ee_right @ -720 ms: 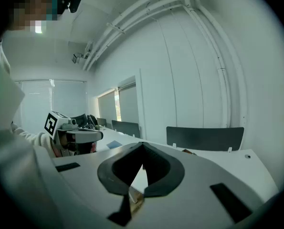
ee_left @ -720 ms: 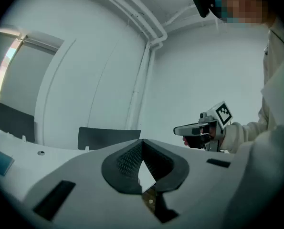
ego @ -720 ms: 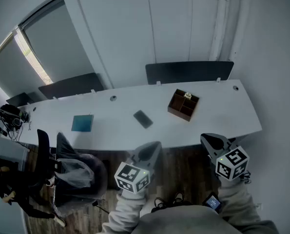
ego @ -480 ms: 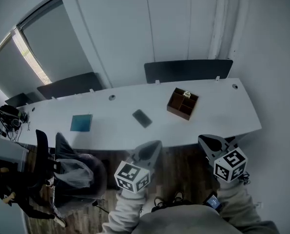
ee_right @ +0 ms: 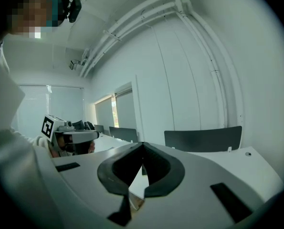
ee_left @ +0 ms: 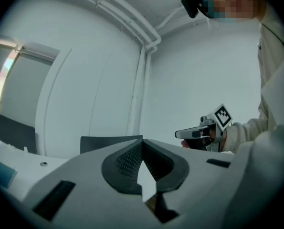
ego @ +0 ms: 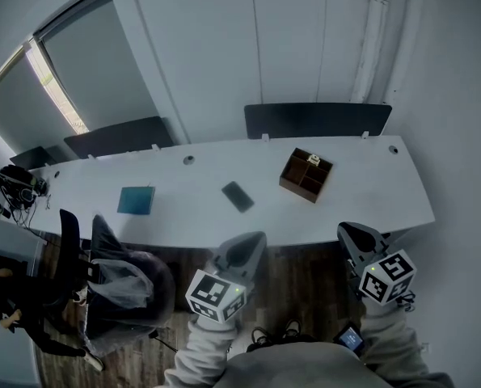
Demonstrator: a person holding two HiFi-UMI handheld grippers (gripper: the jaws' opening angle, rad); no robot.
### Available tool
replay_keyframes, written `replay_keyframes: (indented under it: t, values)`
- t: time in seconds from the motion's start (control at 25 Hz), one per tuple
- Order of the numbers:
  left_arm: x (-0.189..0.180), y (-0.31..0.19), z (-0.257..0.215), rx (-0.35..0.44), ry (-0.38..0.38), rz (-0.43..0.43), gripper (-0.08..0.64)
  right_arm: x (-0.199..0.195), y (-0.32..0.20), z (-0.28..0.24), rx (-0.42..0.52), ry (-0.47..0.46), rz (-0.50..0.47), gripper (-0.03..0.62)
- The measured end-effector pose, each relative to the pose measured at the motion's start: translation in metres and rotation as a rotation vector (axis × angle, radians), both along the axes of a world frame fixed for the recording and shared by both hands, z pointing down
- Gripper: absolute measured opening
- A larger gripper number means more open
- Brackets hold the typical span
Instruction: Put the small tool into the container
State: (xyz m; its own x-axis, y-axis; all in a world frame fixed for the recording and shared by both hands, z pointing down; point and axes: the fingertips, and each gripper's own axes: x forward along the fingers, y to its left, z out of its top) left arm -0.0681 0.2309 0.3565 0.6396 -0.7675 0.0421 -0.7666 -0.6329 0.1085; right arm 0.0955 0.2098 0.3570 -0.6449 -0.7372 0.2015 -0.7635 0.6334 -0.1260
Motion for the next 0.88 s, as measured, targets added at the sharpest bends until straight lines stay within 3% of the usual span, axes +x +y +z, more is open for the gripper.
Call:
replay_keyframes:
  t: [0.36, 0.52, 0.88]
  values:
    - [0.007, -0.007, -0.005, -0.016, 0.016, -0.004, 0.002, -0.004, -0.002, 0.000, -0.015, 0.029, -0.063, 0.021]
    - [0.018, -0.011, 0.000, -0.042, -0.013, -0.008, 0.002, 0.005, -0.011, 0.002, -0.030, 0.015, -0.056, 0.021]
    - [0.020, -0.009, -0.002, -0.061, 0.003, -0.067, 0.002, 0.009, -0.016, 0.010, -0.029, -0.017, -0.105, 0.021]
